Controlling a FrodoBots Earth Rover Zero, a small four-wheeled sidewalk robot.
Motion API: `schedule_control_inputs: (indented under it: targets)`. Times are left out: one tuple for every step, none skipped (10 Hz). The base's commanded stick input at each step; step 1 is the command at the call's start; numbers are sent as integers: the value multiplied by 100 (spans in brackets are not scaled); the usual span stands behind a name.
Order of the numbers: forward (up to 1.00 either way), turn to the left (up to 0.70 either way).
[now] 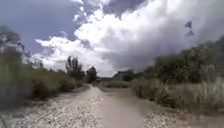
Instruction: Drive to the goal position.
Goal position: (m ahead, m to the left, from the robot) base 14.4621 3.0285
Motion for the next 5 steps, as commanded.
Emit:
schedule_control_inputs:
  targets:
    - [83, 33]
    - [84, 33]
    - [84, 33]
    - [83, 33]
    - [83, 31]
